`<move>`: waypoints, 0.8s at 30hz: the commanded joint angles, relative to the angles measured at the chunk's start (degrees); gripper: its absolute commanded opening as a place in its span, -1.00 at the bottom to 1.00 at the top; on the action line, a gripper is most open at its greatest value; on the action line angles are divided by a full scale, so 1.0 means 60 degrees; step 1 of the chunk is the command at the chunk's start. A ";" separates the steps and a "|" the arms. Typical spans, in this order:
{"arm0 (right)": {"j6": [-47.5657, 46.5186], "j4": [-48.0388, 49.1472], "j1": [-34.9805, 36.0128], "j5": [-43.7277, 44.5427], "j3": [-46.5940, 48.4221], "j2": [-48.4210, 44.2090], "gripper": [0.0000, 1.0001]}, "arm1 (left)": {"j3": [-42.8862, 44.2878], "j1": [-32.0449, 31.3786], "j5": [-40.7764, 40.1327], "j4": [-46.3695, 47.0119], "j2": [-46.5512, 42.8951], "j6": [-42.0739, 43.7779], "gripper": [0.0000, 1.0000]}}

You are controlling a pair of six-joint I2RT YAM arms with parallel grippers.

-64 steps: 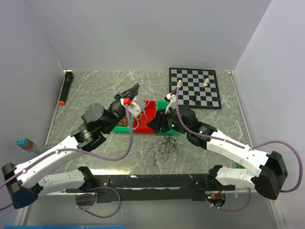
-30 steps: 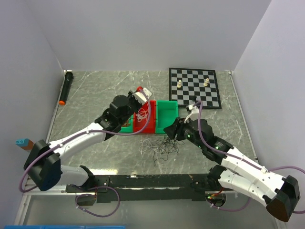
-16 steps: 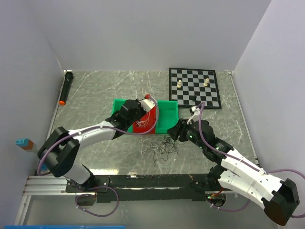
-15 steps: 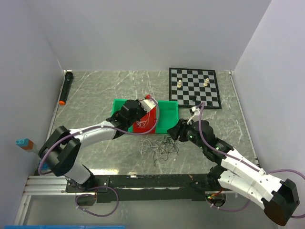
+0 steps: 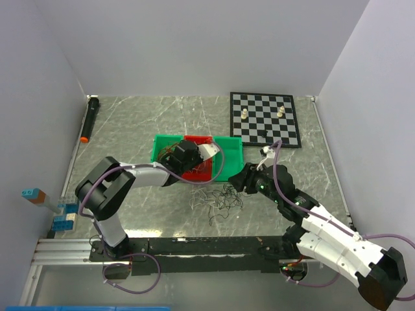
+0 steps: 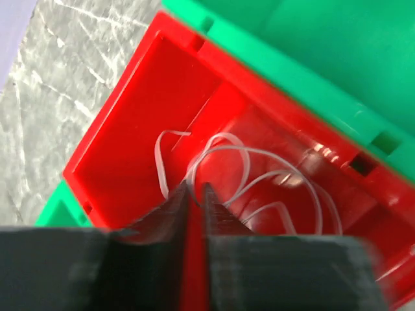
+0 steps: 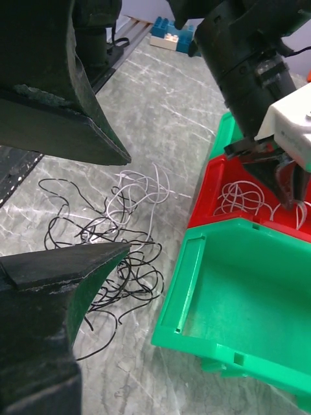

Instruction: Untangle the cables

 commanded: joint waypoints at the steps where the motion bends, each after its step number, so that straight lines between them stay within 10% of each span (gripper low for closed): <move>1: -0.0046 0.0144 -0.0097 -0.0264 -0.0001 -0.0010 0.16 | 0.0389 0.0203 0.0192 0.0169 -0.0549 0.0026 -0.41; 10: -0.0032 -0.0223 -0.0097 -0.0470 -0.0206 0.0606 0.26 | 0.0301 0.0335 0.1757 -0.2334 -0.3390 -0.0488 0.82; 17: -0.0032 -0.0574 -0.0097 -0.0250 -0.0118 0.1103 0.44 | -0.0195 0.0248 0.5957 -0.5424 -0.5940 0.0419 0.81; 24: -0.0061 -0.0516 -0.0068 0.0057 -0.0031 0.1763 0.47 | -0.0448 -0.0295 0.5905 -0.6218 -0.4278 0.0553 0.79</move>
